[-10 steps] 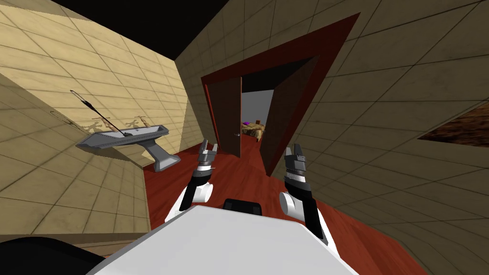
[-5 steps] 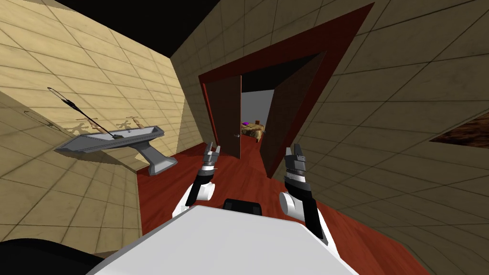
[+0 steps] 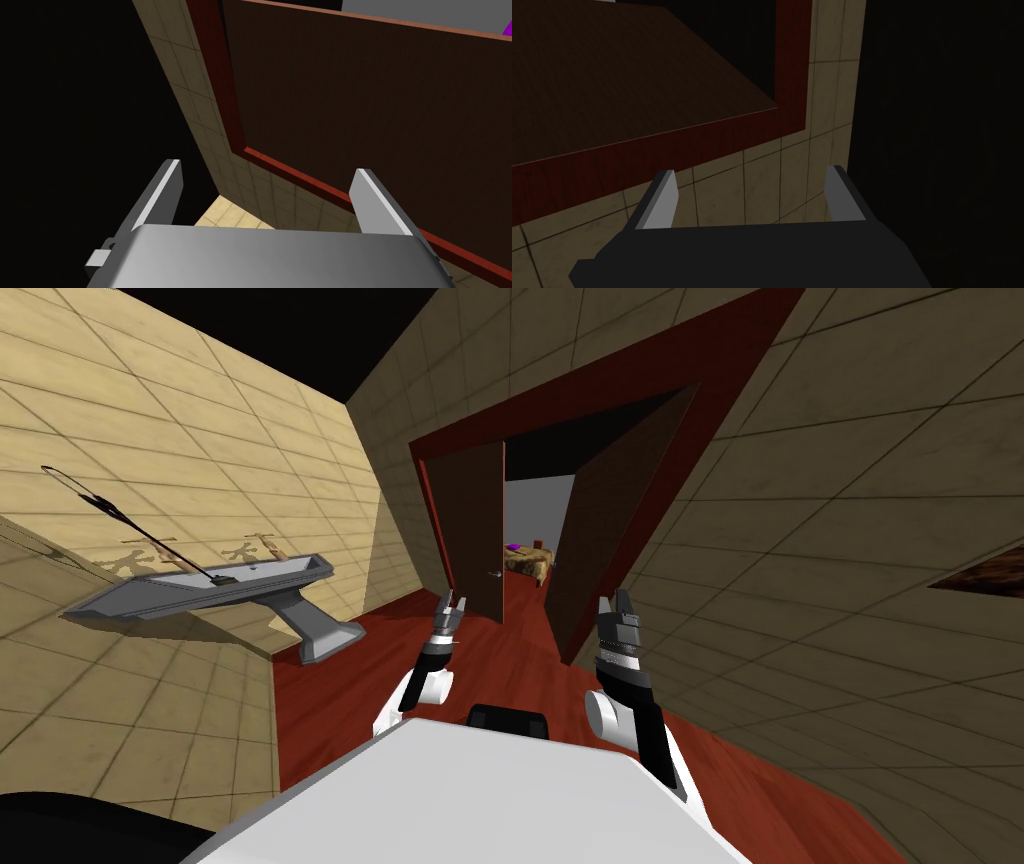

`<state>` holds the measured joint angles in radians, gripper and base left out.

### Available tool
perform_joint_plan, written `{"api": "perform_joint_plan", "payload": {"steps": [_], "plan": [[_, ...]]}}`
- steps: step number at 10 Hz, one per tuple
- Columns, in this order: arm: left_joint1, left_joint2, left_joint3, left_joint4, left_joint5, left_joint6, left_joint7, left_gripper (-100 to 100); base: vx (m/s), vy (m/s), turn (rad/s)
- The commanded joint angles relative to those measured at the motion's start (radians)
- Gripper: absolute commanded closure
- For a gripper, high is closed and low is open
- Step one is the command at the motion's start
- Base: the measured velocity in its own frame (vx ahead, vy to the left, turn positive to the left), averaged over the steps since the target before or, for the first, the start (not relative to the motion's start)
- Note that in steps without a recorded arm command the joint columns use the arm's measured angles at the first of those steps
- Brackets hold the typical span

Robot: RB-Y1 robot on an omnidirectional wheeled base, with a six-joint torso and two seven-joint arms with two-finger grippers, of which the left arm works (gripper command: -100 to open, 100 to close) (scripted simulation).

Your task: Push the door open

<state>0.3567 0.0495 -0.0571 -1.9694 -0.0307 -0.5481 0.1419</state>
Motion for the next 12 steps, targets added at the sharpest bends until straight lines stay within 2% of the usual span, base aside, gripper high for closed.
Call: {"api": "perform_joint_plan", "payload": {"steps": [1, 12], "plan": [[-0.022, 0.005, 0.001, 0.050, -0.001, -0.010, 0.001, -100, 0.087, 0.065, -0.039], [-0.156, 0.035, -0.007, 0.374, -0.009, -0.077, 0.004, -100, 0.096, 0.064, -0.040]]}}
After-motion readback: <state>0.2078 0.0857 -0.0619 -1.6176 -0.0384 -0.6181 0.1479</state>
